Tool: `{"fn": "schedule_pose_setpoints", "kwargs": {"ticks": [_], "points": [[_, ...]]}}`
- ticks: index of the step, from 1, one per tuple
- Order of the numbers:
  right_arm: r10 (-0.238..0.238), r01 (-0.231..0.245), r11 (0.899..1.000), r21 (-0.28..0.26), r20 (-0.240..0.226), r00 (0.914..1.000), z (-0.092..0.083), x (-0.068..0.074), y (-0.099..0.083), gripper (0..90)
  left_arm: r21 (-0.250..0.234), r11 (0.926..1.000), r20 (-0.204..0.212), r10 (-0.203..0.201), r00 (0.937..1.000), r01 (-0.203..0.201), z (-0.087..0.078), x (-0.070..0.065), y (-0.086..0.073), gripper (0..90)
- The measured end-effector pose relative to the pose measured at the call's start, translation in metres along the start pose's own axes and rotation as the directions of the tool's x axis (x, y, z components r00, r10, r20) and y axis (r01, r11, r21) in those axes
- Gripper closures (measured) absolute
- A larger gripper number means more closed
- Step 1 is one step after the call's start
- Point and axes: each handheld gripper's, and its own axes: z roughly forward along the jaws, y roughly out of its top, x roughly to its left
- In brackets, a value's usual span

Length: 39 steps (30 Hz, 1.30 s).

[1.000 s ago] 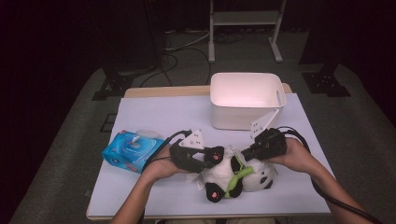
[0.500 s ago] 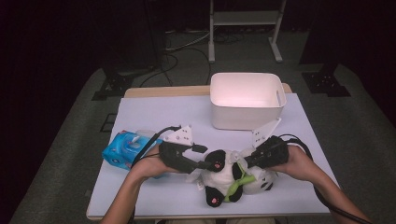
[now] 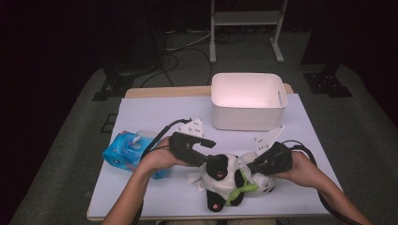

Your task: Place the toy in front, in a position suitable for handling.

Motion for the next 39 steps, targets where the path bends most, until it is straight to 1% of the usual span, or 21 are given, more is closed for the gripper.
{"fn": "schedule_pose_setpoints", "kwargs": {"ticks": [2, 3, 4, 8, 9, 11, 12, 14, 16, 19, 21, 24, 26, 27, 28, 29, 30, 32, 37, 38, 39], "points": [[-0.01, 0.01, 1.0, 0.003, 0.001, 0.9999, -0.002, 0.002, 0.001, 85.6, 0.009, 0.9999, 0.025, -0.011, 0.9996, 0.011, 0.005, -0.001, -0.001, 46.7], [-0.025, 0.025, 1.0, 0.01, 0.005, 0.9997, -0.005, 0.003, 0.002, 85.7, 0.019, 0.9995, 0.053, -0.025, 0.9983, 0.024, 0.008, -0.002, -0.002, 48.7], [-0.025, 0.025, 1.0, 0.01, 0.005, 0.9997, -0.005, 0.003, 0.002, 85.7, 0.019, 0.9995, 0.053, -0.025, 0.9983, 0.024, 0.008, -0.002, -0.002, 49.3], [-0.038, 0.038, 0.999, -0.003, 0.024, 0.999, -0.017, 0.001, 0.006, 85.9, 0.038, 0.9992, 0.053, -0.016, 0.9985, 0.014, 0.008, -0.006, -0.002, 49.4], [-0.033, 0.033, 0.999, -0.017, 0.036, 0.9988, -0.023, 0.0, 0.006, 85.8, 0.038, 0.9992, 0.056, -0.011, 0.9984, 0.009, 0.008, -0.007, -0.002, 49.3], [-0.031, 0.032, 0.999, -0.023, 0.047, 0.9984, -0.027, -0.001, 0.006, 85.8, 0.034, 0.9994, 0.072, -0.004, 0.9974, 0.001, 0.009, -0.009, -0.003, 49.0], [-0.018, 0.02, 0.999, -0.032, 0.057, 0.9982, -0.032, -0.003, 0.005, 85.8, 0.04, 0.9992, 0.08, 0.002, 0.9968, -0.005, 0.009, -0.01, -0.003, 48.4], [-0.015, 0.017, 0.999, -0.029, 0.081, 0.9966, -0.038, -0.008, 0.002, 85.7, 0.042, 0.9991, 0.09, 0.002, 0.996, -0.006, 0.01, -0.012, -0.003, 48.3], [0.006, -0.003, 0.999, -0.041, 0.077, 0.997, -0.04, -0.011, -0.001, 85.7, 0.039, 0.9992, 0.094, -0.002, 0.9956, -0.002, 0.011, -0.013, -0.002, 47.9], [0.015, -0.013, 0.999, -0.035, 0.057, 0.9983, -0.031, -0.01, -0.004, 85.7, 0.046, 0.999, 0.099, -0.003, 0.995, -0.002, 0.012, -0.014, 0.0, 46.2], [0.014, -0.013, 1.0, -0.028, 0.035, 0.9993, -0.017, -0.006, -0.006, 85.9, 0.062, 0.998, 0.091, 0.006, 0.9959, -0.012, 0.014, -0.014, 0.004, 44.4], [0.009, -0.008, 1.0, -0.021, 0.038, 0.9992, -0.015, -0.003, -0.006, 85.9, 0.07, 0.9975, 0.086, 0.002, 0.9963, -0.008, 0.017, -0.015, 0.008, 44.1], [0.0, 0.001, 1.0, -0.015, 0.042, 0.9991, -0.014, 0.0, -0.005, 85.9, 0.082, 0.9966, 0.095, 0.002, 0.9955, -0.01, 0.021, -0.015, 0.011, 43.5], [-0.007, 0.007, 1.0, -0.009, 0.038, 0.9992, -0.013, 0.003, -0.006, 85.9, 0.096, 0.9954, 0.103, -0.003, 0.9947, -0.007, 0.026, -0.016, 0.014, 43.1], [-0.007, 0.007, 1.0, -0.009, 0.038, 0.9992, -0.013, 0.003, -0.006, 85.9, 0.096, 0.9954, 0.103, -0.003, 0.9947, -0.007, 0.026, -0.016, 0.014, 42.6], [-0.005, 0.005, 1.0, -0.008, 0.024, 0.9997, -0.012, 0.005, -0.006, 85.9, 0.123, 0.9924, 0.117, -0.008, 0.9931, -0.007, 0.034, -0.017, 0.017, 42.1], [-0.005, 0.005, 1.0, -0.008, 0.024, 0.9997, -0.012, 0.005, -0.006, 85.9, 0.123, 0.9924, 0.117, -0.008, 0.9931, -0.007, 0.034, -0.017, 0.017, 41.6], [-0.01, 0.011, 1.0, -0.01, 0.025, 0.9996, -0.012, 0.006, -0.006, 85.9, 0.168, 0.9858, 0.128, -0.018, 0.9916, -0.003, 0.044, -0.019, 0.019, 40.7], [-0.005, 0.006, 1.0, -0.028, 0.018, 0.9998, -0.011, 0.008, -0.01, 86.0, 0.202, 0.9794, 0.131, -0.025, 0.991, -0.002, 0.051, -0.019, 0.021, 36.9], [-0.007, 0.007, 1.0, -0.03, 0.015, 0.9999, -0.011, 0.008, -0.01, 85.9, 0.213, 0.977, 0.128, -0.029, 0.9913, 0.001, 0.054, -0.019, 0.021, 35.3], [-0.006, 0.006, 1.0, -0.027, 0.013, 0.9999, -0.011, 0.008, -0.01, 85.9, 0.22, 0.9755, 0.126, -0.03, 0.9916, 0.001, 0.057, -0.019, 0.021, 30.8]]}}
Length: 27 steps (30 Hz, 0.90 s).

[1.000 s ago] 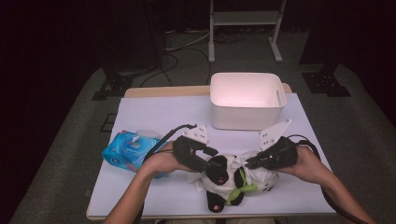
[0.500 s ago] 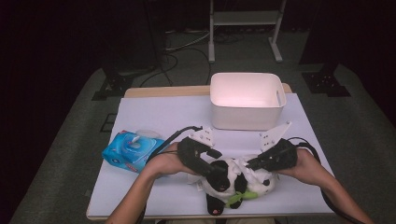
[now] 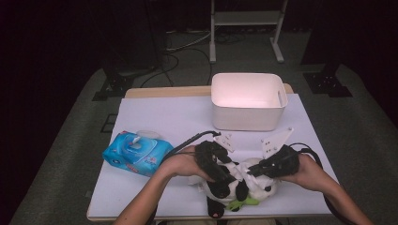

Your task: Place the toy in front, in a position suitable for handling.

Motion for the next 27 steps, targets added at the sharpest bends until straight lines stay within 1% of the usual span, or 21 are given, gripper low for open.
{"fn": "schedule_pose_setpoints", "kwargs": {"ticks": [2, 4, 5, 6, 7, 8, 9, 11, 12, 13, 14, 15, 17, 18, 19, 21, 22, 23, 24, 26, 27], "points": [[-0.001, 0.001, 1.0, 0.001, -0.001, 1.0, 0.0, 0.0, 0.0, 85.9, 0.013, 0.9999, 0.009, -0.009, 0.9999, 0.009, 0.007, 0.002, 0.001, 29.6], [-0.006, 0.006, 1.0, -0.001, -0.001, 1.0, 0.0, 0.0, -0.001, 85.9, 0.005, 0.9998, 0.022, -0.02, 0.9996, 0.02, 0.012, 0.003, 0.001, 28.4], [-0.006, 0.006, 1.0, -0.001, -0.001, 1.0, 0.0, 0.0, -0.001, 85.9, -0.002, 0.9998, 0.029, -0.017, 0.9994, 0.018, 0.013, 0.004, 0.001, 28.4], [0.001, -0.001, 1.0, -0.013, 0.002, 1.0, -0.001, 0.0, -0.003, 85.8, -0.021, 0.9996, 0.04, -0.017, 0.9991, 0.018, 0.013, 0.006, -0.001, 36.4], [0.001, -0.001, 1.0, -0.013, 0.002, 1.0, -0.001, 0.0, -0.003, 85.8, -0.021, 0.9996, 0.04, -0.017, 0.9991, 0.018, 0.013, 0.006, -0.001, 41.1], [0.001, -0.001, 1.0, -0.021, 0.001, 1.0, -0.002, -0.001, -0.004, 85.8, -0.03, 0.9995, 0.034, -0.004, 0.9994, 0.005, 0.012, 0.006, -0.002, 41.1], [0.007, -0.007, 1.0, -0.03, 0.001, 1.0, -0.004, -0.002, -0.005, 85.8, -0.037, 0.9991, 0.017, 0.021, 0.9996, -0.02, 0.009, 0.005, -0.002, 47.5], [0.013, -0.013, 0.999, -0.05, 0.004, 0.9999, -0.008, -0.006, -0.005, 85.8, -0.034, 0.9973, -0.002, 0.064, 0.9979, -0.064, 0.005, 0.004, -0.001, 55.6], [0.019, -0.018, 0.998, -0.065, 0.008, 0.9998, -0.013, -0.01, -0.003, 85.8, -0.027, 0.9971, -0.033, 0.071, 0.997, -0.071, 0.002, 0.005, 0.002, 59.7], [0.023, -0.021, 0.998, -0.066, 0.02, 0.9995, -0.015, -0.011, -0.001, 85.8, -0.027, 0.9971, -0.033, 0.071, 0.997, -0.071, 0.002, 0.005, 0.002, 60.0], [0.018, -0.016, 0.997, -0.072, 0.02, 0.9996, -0.016, -0.014, 0.0, 85.8, -0.019, 0.9969, -0.035, 0.076, 0.9965, -0.077, 0.001, 0.006, 0.004, 61.2], [0.018, -0.016, 0.997, -0.072, 0.02, 0.9996, -0.016, -0.014, 0.0, 85.8, -0.011, 0.9958, -0.048, 0.09, 0.9947, -0.091, 0.0, 0.006, 0.005, 61.2], [0.027, -0.025, 0.997, -0.079, 0.026, 0.9993, -0.018, -0.018, 0.002, 85.8, -0.014, 0.9953, -0.053, 0.095, 0.9941, -0.096, -0.003, 0.009, 0.008, 63.3], [0.029, -0.027, 0.997, -0.077, 0.029, 0.9991, -0.018, -0.023, 0.005, 85.6, -0.014, 0.9952, -0.061, 0.095, 0.9936, -0.096, -0.003, 0.01, 0.008, 64.8], [0.029, -0.027, 0.997, -0.077, 0.029, 0.9991, -0.018, -0.023, 0.005, 85.6, -0.008, 0.9951, -0.063, 0.098, 0.9932, -0.099, -0.004, 0.012, 0.009, 64.8], [0.032, -0.029, 0.997, -0.077, 0.028, 0.9991, -0.017, -0.029, 0.008, 85.6, -0.018, 0.9953, -0.075, 0.093, 0.9928, -0.095, -0.006, 0.016, 0.01, 65.2], [0.029, -0.027, 0.997, -0.077, 0.028, 0.9992, -0.017, -0.032, 0.009, 85.6, -0.011, 0.9952, -0.081, 0.096, 0.9921, -0.097, -0.007, 0.018, 0.011, 65.2], [0.032, -0.03, 0.997, -0.077, 0.031, 0.999, -0.017, -0.035, 0.011, 85.6, -0.01, 0.9948, -0.093, 0.1, 0.9906, -0.101, -0.009, 0.02, 0.012, 65.3], [0.035, -0.032, 0.996, -0.079, 0.034, 0.9988, -0.016, -0.037, 0.012, 85.5, -0.014, 0.9954, -0.103, 0.092, 0.9903, -0.094, -0.01, 0.022, 0.013, 65.5], [0.042, -0.04, 0.996, -0.082, 0.028, 0.9987, -0.015, -0.044, 0.014, 85.5, 0.003, 0.9954, -0.107, 0.096, 0.9896, -0.096, -0.012, 0.026, 0.014, 65.2], [0.042, -0.04, 0.996, -0.082, 0.028, 0.9987, -0.015, -0.044, 0.014, 85.5, 0.003, 0.9954, -0.107, 0.096, 0.9896, -0.096, -0.012, 0.026, 0.014, 65.0]]}}
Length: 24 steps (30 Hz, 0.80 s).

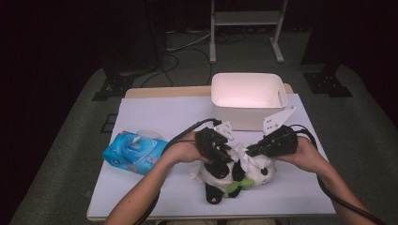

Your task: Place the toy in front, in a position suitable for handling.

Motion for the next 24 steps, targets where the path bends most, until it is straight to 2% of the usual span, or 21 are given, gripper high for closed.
{"fn": "schedule_pose_setpoints", "kwargs": {"ticks": [2, 4, 6, 9, 16, 20, 22, 24], "points": [[-0.002, 0.002, 1.0, 0.007, -0.006, 1.0, 0.002, -0.001, -0.001, 85.5, -0.002, 1.0, 0.007, 0.005, 1.0, -0.005, -0.001, 0.0, 0.0, 64.7], [-0.001, 0.001, 1.0, 0.008, -0.019, 0.9998, 0.005, 0.0, -0.003, 85.6, -0.014, 0.9999, 0.017, -0.005, 0.9998, 0.005, -0.001, -0.002, -0.002, 61.9], [0.001, -0.001, 1.0, 0.006, -0.026, 0.9997, 0.007, 0.002, -0.008, 85.6, -0.026, 0.9996, 0.031, -0.008, 0.9995, 0.008, -0.002, -0.004, -0.004, 56.2], [0.005, -0.005, 1.0, 0.005, -0.038, 0.9992, 0.009, 0.008, -0.012, 85.7, -0.045, 0.9989, 0.04, -0.013, 0.9991, 0.015, -0.007, -0.009, -0.006, 54.4], [-0.009, 0.011, 0.999, 0.034, -0.04, 0.9992, 0.008, 0.021, -0.015, 85.8, -0.092, 0.9953, 0.023, -0.027, 0.9993, 0.029, -0.024, -0.018, -0.014, 46.9], [0.004, -0.003, 1.0, 0.023, -0.049, 0.9988, 0.008, 0.025, -0.021, 85.9, -0.117, 0.9922, 0.014, -0.041, 0.9991, 0.043, -0.034, -0.023, -0.022, 44.4], [0.002, -0.001, 1.0, 0.024, -0.047, 0.9989, 0.008, 0.025, -0.023, 86.0, -0.128, 0.9912, -0.022, -0.038, 0.999, 0.035, -0.039, -0.025, -0.026, 44.1], [0.016, -0.015, 1.0, 0.025, -0.044, 0.9989, 0.007, 0.027, -0.024, 86.0, -0.142, 0.9887, -0.013, -0.05, 0.9987, 0.048, -0.043, -0.026, -0.031, 44.0]]}}
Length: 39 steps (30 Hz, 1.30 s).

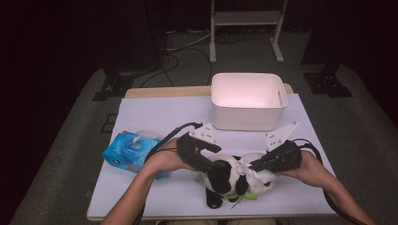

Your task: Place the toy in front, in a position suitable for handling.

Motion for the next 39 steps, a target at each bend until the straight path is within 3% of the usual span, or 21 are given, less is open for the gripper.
{"fn": "schedule_pose_setpoints", "kwargs": {"ticks": [4, 7, 12, 16, 18, 19, 20, 21, 24, 25, 28, 29, 34, 39], "points": [[-0.005, 0.004, 1.0, 0.005, 0.011, 0.9999, 0.0, 0.002, 0.0, 86.0, 0.024, 0.9997, 0.018, -0.011, 0.9998, 0.01, 0.002, -0.002, -0.007, 42.2], [0.0, 0.0, 1.0, 0.008, 0.009, 1.0, -0.001, 0.004, 0.0, 86.0, 0.002, 0.9992, 0.032, -0.04, 0.9987, 0.04, 0.008, -0.003, -0.013, 41.0], [-0.013, 0.013, 1.0, 0.022, 0.005, 0.9999, -0.003, 0.007, 0.005, 85.8, -0.014, 0.9985, 0.062, -0.052, 0.9967, 0.053, 0.021, -0.006, -0.019, 41.6], [-0.027, 0.027, 0.999, 0.035, -0.001, 0.9996, -0.002, 0.008, 0.017, 85.9, -0.016, 0.9995, 0.057, -0.028, 0.998, 0.029, 0.027, -0.01, -0.016, 41.5], [-0.051, 0.052, 0.998, 0.047, -0.009, 0.9986, 0.004, 0.01, 0.029, 85.9, -0.012, 0.9999, 0.063, -0.009, 0.998, 0.009, 0.029, -0.013, -0.014, 41.5], [-0.086, 0.086, 0.994, 0.064, -0.003, 0.9963, 0.012, 0.012, 0.039, 85.9, -0.004, 1.0, 0.056, 0.0, 0.9984, 0.0, 0.029, -0.014, -0.013, 41.3], [-0.086, 0.086, 0.994, 0.064, -0.003, 0.9963, 0.012, 0.012, 0.039, 85.9, -0.002, 1.0, 0.051, 0.002, 0.9987, -0.002, 0.03, -0.015, -0.013, 41.3], [-0.093, 0.093, 0.995, 0.023, -0.018, 0.9955, 0.017, 0.012, 0.049, 85.9, -0.013, 0.9999, 0.052, 0.0, 0.9986, 0.0, 0.03, -0.014, -0.014, 41.3], [-0.102, 0.102, 0.995, 0.004, -0.031, 0.9943, 0.02, 0.013, 0.055, 85.9, -0.026, 0.9996, 0.061, -0.009, 0.9981, 0.011, 0.029, -0.013, -0.018, 41.3], [-0.123, 0.124, 0.992, 0.02, -0.026, 0.992, 0.024, 0.015, 0.059, 85.9, -0.026, 0.9996, 0.058, -0.011, 0.9982, 0.013, 0.029, -0.012, -0.019, 41.4], [-0.121, 0.122, 0.992, 0.032, -0.025, 0.9923, 0.022, 0.014, 0.059, 85.9, -0.033, 0.9994, 0.055, -0.011, 0.9984, 0.013, 0.028, -0.013, -0.021, 41.5], [-0.117, 0.116, 0.991, 0.062, 0.012, 0.993, 0.014, 0.011, 0.054, 85.8, -0.035, 0.9993, 0.052, -0.01, 0.9986, 0.012, 0.027, -0.014, -0.021, 41.4], [-0.086, 0.079, 0.991, 0.106, 0.061, 0.9944, 0.001, 0.007, 0.036, 85.8, -0.044, 0.9988, 0.056, -0.018, 0.9983, 0.02, 0.026, -0.013, -0.023, 41.4], [-0.021, 0.018, 0.999, 0.046, 0.075, 0.997, -0.019, 0.004, 0.01, 85.8, -0.037, 0.9992, 0.055, -0.017, 0.9983, 0.019, 0.026, -0.014, -0.021, 41.3]]}}
